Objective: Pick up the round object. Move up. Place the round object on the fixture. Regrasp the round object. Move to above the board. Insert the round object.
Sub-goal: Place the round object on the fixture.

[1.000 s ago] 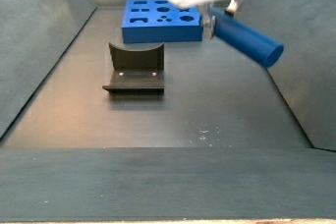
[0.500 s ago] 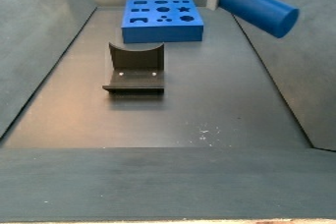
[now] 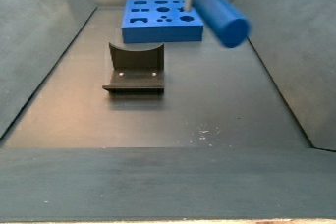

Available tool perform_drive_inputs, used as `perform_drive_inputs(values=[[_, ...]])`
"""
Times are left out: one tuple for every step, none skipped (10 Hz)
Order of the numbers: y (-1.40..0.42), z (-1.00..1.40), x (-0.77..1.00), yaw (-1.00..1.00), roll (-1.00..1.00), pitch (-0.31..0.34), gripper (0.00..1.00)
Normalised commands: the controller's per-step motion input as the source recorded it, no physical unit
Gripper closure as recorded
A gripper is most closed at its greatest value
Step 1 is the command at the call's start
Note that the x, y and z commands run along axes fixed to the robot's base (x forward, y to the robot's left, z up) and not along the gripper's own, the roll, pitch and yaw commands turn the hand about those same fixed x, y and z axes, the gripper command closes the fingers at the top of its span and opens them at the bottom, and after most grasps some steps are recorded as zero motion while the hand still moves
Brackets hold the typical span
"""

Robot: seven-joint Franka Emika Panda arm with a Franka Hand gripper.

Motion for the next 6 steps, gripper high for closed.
perform_drive_inputs(values=[[0.10,-0.04,1.00,-0.76,-0.07,-0.053,1.00],[0.10,-0.04,1.00,-0.45,-0.08,-0.029,1.00],[0.09,-0.04,1.00,-0.21,-0.08,-0.008,1.00],[0.09,-0.04,1.00,-0.12,-0.09,0.007,1.00],[0.08,-0.04,1.00,-0.07,-0.10,0.025,1.00],[0.08,-0.04,1.00,-0.06,-0.11,0.039,1.00]])
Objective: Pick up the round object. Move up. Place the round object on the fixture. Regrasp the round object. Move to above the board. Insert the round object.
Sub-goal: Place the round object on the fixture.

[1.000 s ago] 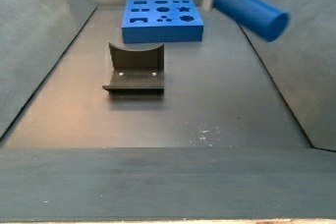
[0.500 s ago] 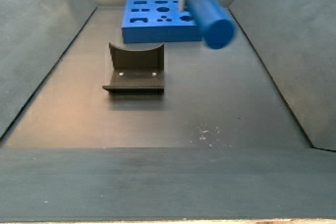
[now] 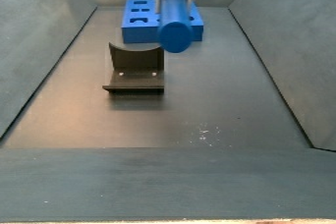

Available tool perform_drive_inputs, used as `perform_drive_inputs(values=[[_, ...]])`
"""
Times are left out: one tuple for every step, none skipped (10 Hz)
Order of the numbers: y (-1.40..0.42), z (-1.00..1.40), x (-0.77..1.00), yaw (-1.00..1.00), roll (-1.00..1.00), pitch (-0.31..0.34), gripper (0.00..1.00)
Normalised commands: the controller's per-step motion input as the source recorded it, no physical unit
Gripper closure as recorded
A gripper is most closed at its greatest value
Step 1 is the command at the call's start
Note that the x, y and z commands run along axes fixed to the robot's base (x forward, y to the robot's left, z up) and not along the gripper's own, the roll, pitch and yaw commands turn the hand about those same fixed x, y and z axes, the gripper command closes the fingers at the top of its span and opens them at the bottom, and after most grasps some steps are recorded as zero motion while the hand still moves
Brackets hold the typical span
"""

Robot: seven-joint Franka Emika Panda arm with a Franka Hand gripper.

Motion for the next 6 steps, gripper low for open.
perform_drive_inputs(values=[[0.08,-0.04,1.00,-0.06,-0.12,0.047,1.00],[0.08,-0.04,1.00,-0.06,-0.13,0.065,1.00],[-1.00,0.08,0.66,0.00,-1.00,0.088,1.00],[-1.00,0.09,0.59,0.00,-1.00,0.094,1.00],[-0.99,0.09,0.63,0.00,-1.00,0.101,1.00],[-0.54,0.03,0.53,-0.01,-1.00,0.110,1.00]])
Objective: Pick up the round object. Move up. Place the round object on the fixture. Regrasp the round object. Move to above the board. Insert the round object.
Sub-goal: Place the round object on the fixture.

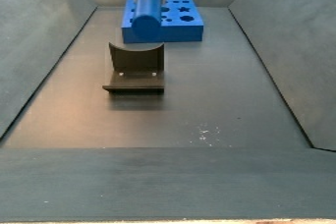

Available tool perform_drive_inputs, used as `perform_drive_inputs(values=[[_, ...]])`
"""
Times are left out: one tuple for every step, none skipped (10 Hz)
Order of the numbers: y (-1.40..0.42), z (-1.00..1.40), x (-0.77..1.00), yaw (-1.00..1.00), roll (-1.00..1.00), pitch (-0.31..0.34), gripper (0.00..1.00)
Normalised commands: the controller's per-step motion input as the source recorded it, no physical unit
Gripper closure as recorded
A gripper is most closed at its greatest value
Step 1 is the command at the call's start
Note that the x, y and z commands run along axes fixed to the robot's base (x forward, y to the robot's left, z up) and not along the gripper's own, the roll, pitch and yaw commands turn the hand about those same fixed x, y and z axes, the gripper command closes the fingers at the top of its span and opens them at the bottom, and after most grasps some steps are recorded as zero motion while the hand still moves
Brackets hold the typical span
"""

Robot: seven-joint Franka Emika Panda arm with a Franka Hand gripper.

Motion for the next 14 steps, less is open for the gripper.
perform_drive_inputs(values=[[-0.23,0.01,0.46,-0.02,-1.00,0.117,1.00],[-0.05,0.00,0.36,-0.03,-1.00,0.126,1.00],[-0.02,0.00,0.29,-0.04,-1.00,0.133,1.00],[0.00,0.00,0.22,-0.04,-1.00,0.138,1.00],[0.02,-0.01,0.15,-0.05,-1.00,0.144,1.00],[0.03,0.00,0.07,-0.07,-1.00,0.145,1.00],[0.03,0.00,0.06,-0.08,-1.00,0.142,1.00],[0.03,-0.01,0.06,-0.09,-1.00,0.144,1.00],[0.04,-0.02,0.08,-0.12,-1.00,0.155,1.00],[0.04,-0.02,0.09,-0.13,-1.00,0.161,1.00],[0.05,-0.02,0.09,-0.16,-1.00,0.165,1.00],[0.05,-0.02,0.08,-0.19,-1.00,0.163,1.00],[0.04,-0.02,0.08,-0.23,-0.92,0.139,1.00],[0.05,-0.02,0.08,-0.23,-0.80,0.114,1.00]])
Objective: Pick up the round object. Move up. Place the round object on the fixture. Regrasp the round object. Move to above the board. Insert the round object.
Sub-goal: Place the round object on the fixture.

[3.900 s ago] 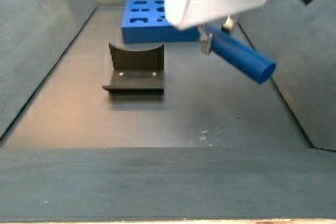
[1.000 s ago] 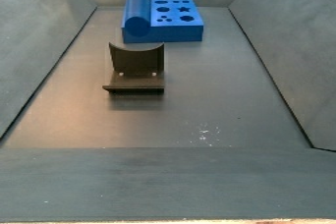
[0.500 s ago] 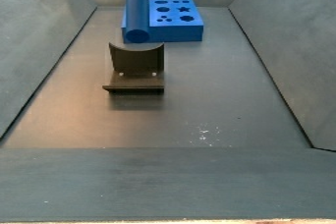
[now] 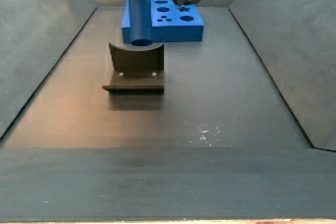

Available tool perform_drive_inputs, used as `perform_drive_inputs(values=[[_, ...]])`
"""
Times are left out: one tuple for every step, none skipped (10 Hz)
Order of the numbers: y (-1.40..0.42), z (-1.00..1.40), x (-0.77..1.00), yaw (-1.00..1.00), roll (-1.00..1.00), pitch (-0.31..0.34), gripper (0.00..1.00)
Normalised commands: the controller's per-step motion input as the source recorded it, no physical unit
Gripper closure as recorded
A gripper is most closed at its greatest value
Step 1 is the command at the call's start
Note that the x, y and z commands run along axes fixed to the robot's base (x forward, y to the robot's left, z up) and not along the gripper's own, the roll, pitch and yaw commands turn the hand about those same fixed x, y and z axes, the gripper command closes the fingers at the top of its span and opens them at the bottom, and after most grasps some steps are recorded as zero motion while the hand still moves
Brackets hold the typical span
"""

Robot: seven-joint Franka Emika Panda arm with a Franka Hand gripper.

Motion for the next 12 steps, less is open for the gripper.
perform_drive_inputs(values=[[0.05,-0.02,0.08,-0.22,-0.56,0.063,1.00],[0.05,-0.02,0.08,-0.21,-0.38,0.027,1.00],[0.04,-0.01,0.08,-0.19,-0.25,-0.002,1.00],[0.12,-1.00,0.09,-0.14,-0.23,-0.055,1.00],[0.13,-1.00,0.09,-0.12,-0.21,-0.070,1.00],[0.12,-1.00,0.11,-0.10,-0.19,-0.081,1.00],[0.11,-1.00,0.12,-0.06,-0.14,-0.076,1.00],[0.10,-1.00,0.12,-0.04,-0.11,-0.081,1.00],[0.10,-0.98,0.12,-0.03,-0.10,-0.086,1.00],[0.06,-0.67,0.09,-0.01,-0.08,-0.077,1.00],[0.04,-0.50,0.07,0.00,-0.08,-0.069,1.00],[0.03,-0.33,0.07,0.01,-0.07,-0.062,1.00]])
